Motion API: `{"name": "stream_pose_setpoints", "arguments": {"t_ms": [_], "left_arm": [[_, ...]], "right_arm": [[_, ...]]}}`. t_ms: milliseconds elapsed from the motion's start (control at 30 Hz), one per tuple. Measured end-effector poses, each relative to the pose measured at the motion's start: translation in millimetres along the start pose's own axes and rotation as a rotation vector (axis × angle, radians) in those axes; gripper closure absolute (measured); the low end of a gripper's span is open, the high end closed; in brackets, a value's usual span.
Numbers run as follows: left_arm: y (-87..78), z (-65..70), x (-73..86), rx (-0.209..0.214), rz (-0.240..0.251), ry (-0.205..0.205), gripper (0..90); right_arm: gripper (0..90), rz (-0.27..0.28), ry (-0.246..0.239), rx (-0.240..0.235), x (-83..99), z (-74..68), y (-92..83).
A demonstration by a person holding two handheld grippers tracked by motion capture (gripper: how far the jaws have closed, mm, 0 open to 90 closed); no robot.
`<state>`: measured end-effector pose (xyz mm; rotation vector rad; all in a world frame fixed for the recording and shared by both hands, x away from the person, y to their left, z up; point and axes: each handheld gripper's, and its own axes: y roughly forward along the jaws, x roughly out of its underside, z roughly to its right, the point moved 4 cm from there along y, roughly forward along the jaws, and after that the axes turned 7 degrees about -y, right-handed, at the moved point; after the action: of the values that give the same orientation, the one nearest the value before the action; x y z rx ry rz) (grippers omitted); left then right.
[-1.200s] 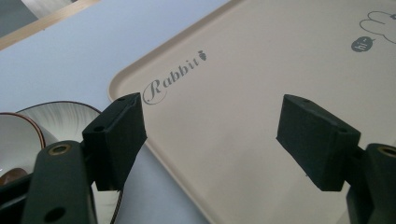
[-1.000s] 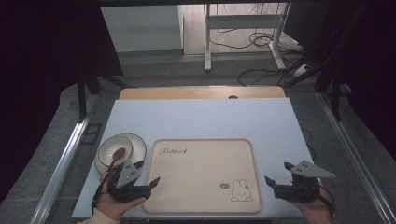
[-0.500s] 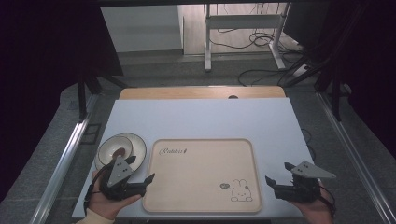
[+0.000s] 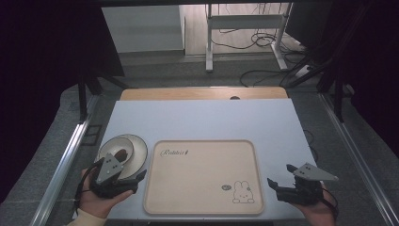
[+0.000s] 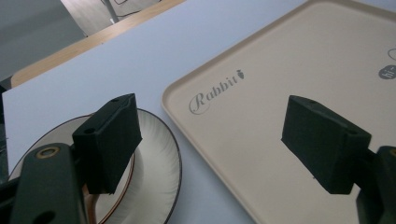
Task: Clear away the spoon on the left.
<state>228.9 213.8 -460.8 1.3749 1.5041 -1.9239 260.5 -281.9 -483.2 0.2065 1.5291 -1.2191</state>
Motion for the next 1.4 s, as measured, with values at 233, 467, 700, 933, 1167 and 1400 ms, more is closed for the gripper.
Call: {"name": "stream_pose_setpoints", "arguments": {"t_ms": [233,467,700,933,1167,1400], "left_arm": [[-5.4,-13.0,1.7,-0.011,0.006,-0.027,20.3],[-9.6,-22.9,7.0,-0.019,0.009,-0.048,20.3],[-7.6,-25.1,13.6,-0.018,0.005,-0.039,20.3],[-8.5,-34.3,23.5,-0.031,0.003,-0.057,20.5],[-10.6,-39.0,32.4,-0.039,0.003,-0.056,20.4],[-10.6,-44.7,45.6,-0.042,-0.009,-0.070,20.6]], "right_arm": [[15.7,-0.001,0.000,0.001,0.1,0.2,0.2],[16.1,-0.004,0.000,0.003,0.1,0.2,0.7],[16.2,-0.011,0.001,0.008,0.8,0.6,1.2],[16.2,-0.016,0.003,0.012,1.8,1.2,1.3],[16.2,-0.018,0.001,0.011,1.5,0.6,2.2],[16.2,-0.022,0.003,0.013,2.0,0.7,3.1]]}}
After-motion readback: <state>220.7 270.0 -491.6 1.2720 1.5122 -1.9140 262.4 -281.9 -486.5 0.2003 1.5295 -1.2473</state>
